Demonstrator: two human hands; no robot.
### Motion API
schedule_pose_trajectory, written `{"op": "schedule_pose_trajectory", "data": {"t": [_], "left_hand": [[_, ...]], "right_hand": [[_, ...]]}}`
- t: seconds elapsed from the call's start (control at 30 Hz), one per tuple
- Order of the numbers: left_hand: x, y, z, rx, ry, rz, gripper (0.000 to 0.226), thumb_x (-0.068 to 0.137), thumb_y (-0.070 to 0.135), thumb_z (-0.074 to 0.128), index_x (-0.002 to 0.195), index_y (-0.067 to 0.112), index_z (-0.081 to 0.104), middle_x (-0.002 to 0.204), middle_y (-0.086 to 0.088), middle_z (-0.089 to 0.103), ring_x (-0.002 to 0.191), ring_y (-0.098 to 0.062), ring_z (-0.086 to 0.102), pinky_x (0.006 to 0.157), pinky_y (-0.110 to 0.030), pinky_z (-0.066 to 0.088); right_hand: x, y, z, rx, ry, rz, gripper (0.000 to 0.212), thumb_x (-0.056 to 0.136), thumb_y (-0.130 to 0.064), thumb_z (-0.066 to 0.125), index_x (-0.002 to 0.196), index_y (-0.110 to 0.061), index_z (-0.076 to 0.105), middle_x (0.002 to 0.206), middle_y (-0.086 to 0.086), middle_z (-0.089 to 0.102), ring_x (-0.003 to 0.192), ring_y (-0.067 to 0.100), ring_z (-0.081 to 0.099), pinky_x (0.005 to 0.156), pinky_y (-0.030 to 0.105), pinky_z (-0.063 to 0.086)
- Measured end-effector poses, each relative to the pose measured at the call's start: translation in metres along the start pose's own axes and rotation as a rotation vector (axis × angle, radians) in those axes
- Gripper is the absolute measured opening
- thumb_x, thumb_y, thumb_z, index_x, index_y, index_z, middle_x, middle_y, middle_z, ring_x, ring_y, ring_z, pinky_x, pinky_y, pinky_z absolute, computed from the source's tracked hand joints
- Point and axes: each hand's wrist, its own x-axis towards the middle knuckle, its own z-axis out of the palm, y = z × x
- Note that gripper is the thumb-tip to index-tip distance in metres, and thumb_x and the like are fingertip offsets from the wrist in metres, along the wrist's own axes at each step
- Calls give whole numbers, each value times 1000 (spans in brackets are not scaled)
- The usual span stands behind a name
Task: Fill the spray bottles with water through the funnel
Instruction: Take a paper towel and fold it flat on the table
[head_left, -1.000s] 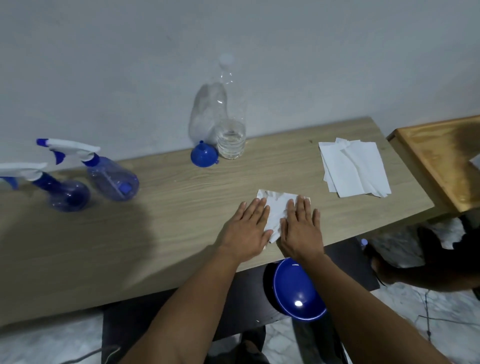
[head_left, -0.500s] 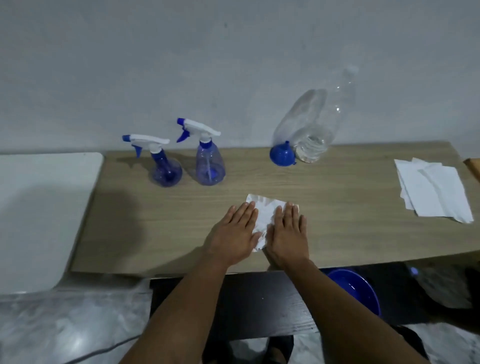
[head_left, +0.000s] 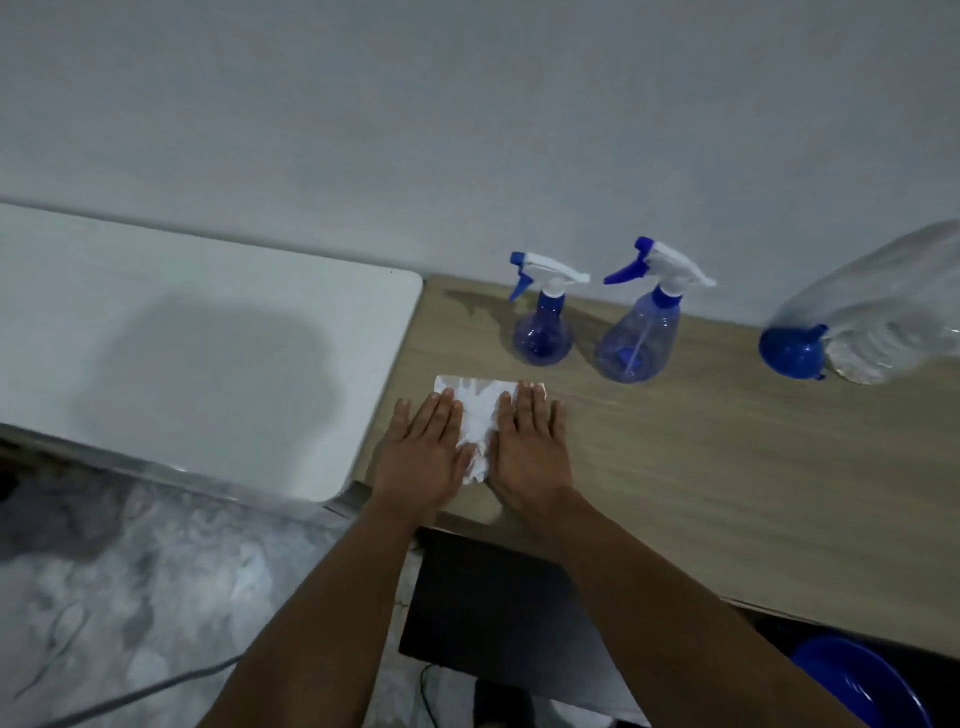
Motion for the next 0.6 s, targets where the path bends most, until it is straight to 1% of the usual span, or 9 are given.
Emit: {"op": "schedule_pose_trajectory", "data": {"t": [0.1, 0.17, 0.27, 0.33, 0.37, 0.43, 0.5, 0.57, 0.6], "left_hand": [[-15, -38, -3, 22, -13, -25, 74, 100, 53, 13, 150, 5, 40, 157, -14, 37, 148, -25, 32, 122, -54, 15], [-18, -49, -9, 30, -10, -28, 73, 99, 54, 17, 148, 7, 45, 156, -12, 41, 147, -24, 36, 122, -54, 14], [-23, -63, -21, 36, 96, -44, 60, 96, 52, 33, 133, 15, 61, 143, -8, 57, 131, -28, 52, 116, -54, 30], [-25, -70, -26, 20, 191, -63, 56, 94, 52, 38, 129, 17, 63, 134, -7, 62, 121, -30, 55, 105, -48, 40], [-25, -71, -25, 4, 225, -68, 57, 94, 53, 39, 132, 17, 60, 135, -7, 61, 122, -31, 54, 101, -46, 41], [-20, -70, -21, -31, 241, -68, 62, 95, 53, 39, 142, 15, 52, 145, -12, 53, 134, -33, 46, 106, -48, 39], [-16, -69, -16, -27, 136, -55, 68, 99, 54, 28, 152, 12, 37, 159, -14, 35, 149, -34, 27, 117, -55, 29], [-17, -66, -8, 14, -7, -31, 75, 99, 56, 9, 158, 12, 23, 166, -12, 18, 154, -31, 11, 121, -58, 15], [-21, -64, -3, 18, -47, -32, 76, 98, 55, 3, 158, 12, 19, 167, -12, 15, 154, -29, 9, 122, -58, 11]], "right_hand": [[20, -35, -4, -68, -47, -145, 69, 110, -42, 18, 167, -8, -1, 174, 19, -11, 161, 37, -13, 129, 59, -7], [24, -46, -8, -33, -24, -218, 64, 112, -38, 24, 167, -11, 7, 176, 14, 2, 163, 30, -4, 129, 58, -3], [19, -49, -20, 137, 96, -190, 63, 109, -41, 27, 165, -15, 24, 174, 7, 22, 162, 26, 13, 129, 56, 11], [13, -49, -26, 207, 191, -166, 70, 101, -49, 21, 161, -17, 35, 170, 8, 31, 159, 29, 22, 126, 57, 19], [11, -50, -26, 202, 202, -169, 74, 98, -52, 18, 161, -17, 37, 170, 9, 31, 159, 31, 23, 126, 58, 20], [11, -54, -22, 152, 150, -167, 74, 101, -53, 20, 164, -15, 29, 173, 13, 21, 161, 35, 14, 126, 61, 17], [13, -59, -14, 75, 48, -166, 71, 106, -50, 26, 167, -15, 15, 176, 13, 4, 163, 34, -2, 127, 64, 7], [14, -61, -6, -7, -19, -185, 70, 109, -47, 25, 168, -14, 7, 176, 13, -6, 163, 33, -9, 126, 66, 0], [12, -61, -3, -30, -31, -192, 69, 110, -45, 24, 168, -13, 5, 176, 13, -7, 162, 33, -10, 126, 67, -1]]}}
